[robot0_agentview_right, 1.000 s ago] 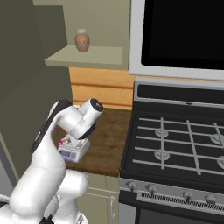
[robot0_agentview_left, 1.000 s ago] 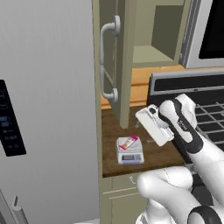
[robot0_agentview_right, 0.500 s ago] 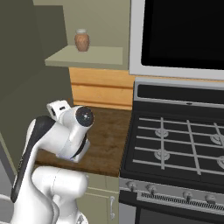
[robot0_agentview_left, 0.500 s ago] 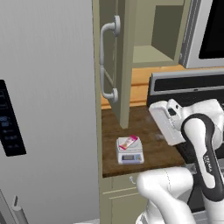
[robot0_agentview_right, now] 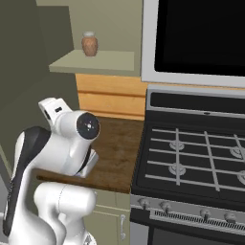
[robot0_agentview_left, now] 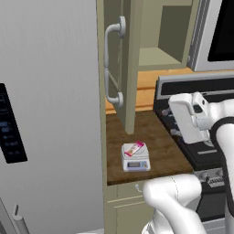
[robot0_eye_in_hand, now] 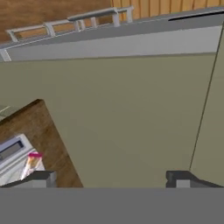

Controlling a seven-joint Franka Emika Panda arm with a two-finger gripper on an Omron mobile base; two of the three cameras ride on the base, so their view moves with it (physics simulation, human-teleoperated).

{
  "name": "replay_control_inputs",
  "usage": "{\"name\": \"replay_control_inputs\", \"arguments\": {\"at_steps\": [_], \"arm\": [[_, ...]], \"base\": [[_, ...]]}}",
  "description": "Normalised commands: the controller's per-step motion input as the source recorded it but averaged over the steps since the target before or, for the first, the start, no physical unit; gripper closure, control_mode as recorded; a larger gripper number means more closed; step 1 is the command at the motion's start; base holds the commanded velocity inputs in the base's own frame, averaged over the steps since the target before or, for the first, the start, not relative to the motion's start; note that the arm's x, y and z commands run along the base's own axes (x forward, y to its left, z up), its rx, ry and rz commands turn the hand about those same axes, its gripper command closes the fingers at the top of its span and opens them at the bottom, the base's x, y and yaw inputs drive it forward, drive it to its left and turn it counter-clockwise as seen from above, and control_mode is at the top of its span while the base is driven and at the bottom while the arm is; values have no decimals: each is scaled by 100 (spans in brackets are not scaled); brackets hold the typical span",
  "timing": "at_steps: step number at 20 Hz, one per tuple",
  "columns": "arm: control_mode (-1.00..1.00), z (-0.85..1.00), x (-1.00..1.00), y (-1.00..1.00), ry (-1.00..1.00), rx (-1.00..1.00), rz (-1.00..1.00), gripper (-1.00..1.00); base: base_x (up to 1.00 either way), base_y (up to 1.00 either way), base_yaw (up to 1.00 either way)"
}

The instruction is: Pick the bar and place it on the digital scale for weighing, and close the cabinet.

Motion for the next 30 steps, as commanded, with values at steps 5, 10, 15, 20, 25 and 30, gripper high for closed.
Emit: {"name": "replay_control_inputs", "arguments": {"at_steps": [5, 10, 15, 20, 25, 30], "arm": [[-100, 8, -45, 37, -18, 10, 0, -100], [-100, 0, -32, 58, -5, 12, 0, -100], [-100, 0, -29, 44, 0, 21, 2, -100], [-100, 5, -52, 26, -1, 26, 1, -100], [-100, 0, -35, 46, -2, 14, 0, -100], [-100, 0, -38, 35, -4, 10, 0, -100]], "base": [[0, 0, 0], [0, 0, 0], [0, 0, 0], [0, 0, 0], [0, 0, 0], [0, 0, 0]]}}
